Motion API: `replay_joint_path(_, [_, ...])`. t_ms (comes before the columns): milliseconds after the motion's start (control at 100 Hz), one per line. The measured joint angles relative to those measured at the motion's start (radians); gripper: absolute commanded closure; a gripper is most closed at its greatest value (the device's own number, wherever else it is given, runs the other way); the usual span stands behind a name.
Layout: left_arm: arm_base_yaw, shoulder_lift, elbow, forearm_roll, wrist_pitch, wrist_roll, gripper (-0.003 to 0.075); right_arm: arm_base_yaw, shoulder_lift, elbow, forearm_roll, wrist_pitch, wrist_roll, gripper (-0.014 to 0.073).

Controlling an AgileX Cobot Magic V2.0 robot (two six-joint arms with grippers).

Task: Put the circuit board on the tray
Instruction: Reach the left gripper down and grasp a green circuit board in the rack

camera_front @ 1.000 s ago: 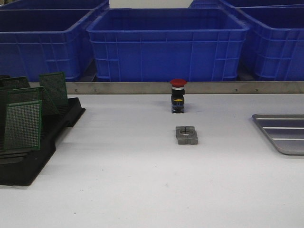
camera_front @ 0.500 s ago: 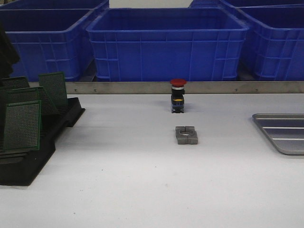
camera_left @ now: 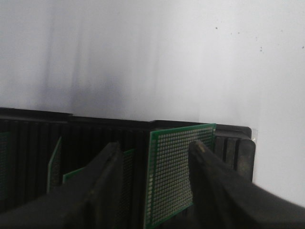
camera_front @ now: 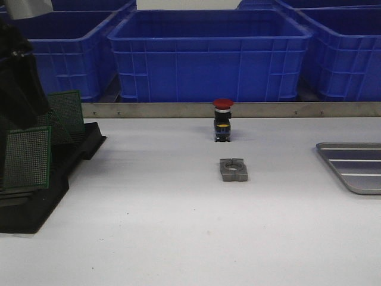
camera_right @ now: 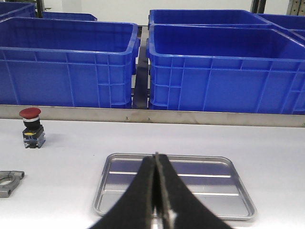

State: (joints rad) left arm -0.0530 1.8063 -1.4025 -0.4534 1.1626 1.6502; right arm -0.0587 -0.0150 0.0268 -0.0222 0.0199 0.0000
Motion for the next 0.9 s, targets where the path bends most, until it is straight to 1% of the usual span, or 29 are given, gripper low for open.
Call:
replay_joint_path(550, [-0.002, 0.095, -0.002, 0.015, -0.001, 0.014, 0.0406, 0.0, 0.0, 0.0, 0.0, 0.0, 0.0, 0.0706])
replay_joint_path(630, [-0.002, 0.095, -0.002, 0.015, -0.001, 0.014, 0.0419, 0.0, 0.0, 0.0, 0.0, 0.0, 0.0, 0.0706])
replay_joint_path(720, [-0.002, 0.095, -0.002, 0.015, -0.001, 0.014, 0.0491, 0.0, 0.0, 0.0, 0.0, 0.0, 0.0, 0.0706])
replay_joint_path(760, [-0.002, 0.095, -0.002, 0.015, -0.001, 0.014, 0.0544, 0.0, 0.0, 0.0, 0.0, 0.0, 0.0, 0.0706])
replay_joint_path(770, [-0.002, 0.095, -0.002, 0.015, -0.001, 0.014, 0.0544, 0.0, 0.0, 0.0, 0.0, 0.0, 0.0, 0.0706])
replay_joint_path(780, [-0.002, 0.095, -0.002, 0.015, -0.001, 0.014, 0.0567, 0.0, 0.0, 0.0, 0.0, 0.0, 0.0, 0.0706])
replay_joint_path(900, [-0.002, 0.095, -0.006, 0.015, 0.01, 0.014, 0.0684, 0.0, 0.0, 0.0, 0.0, 0.0, 0.0, 0.0706])
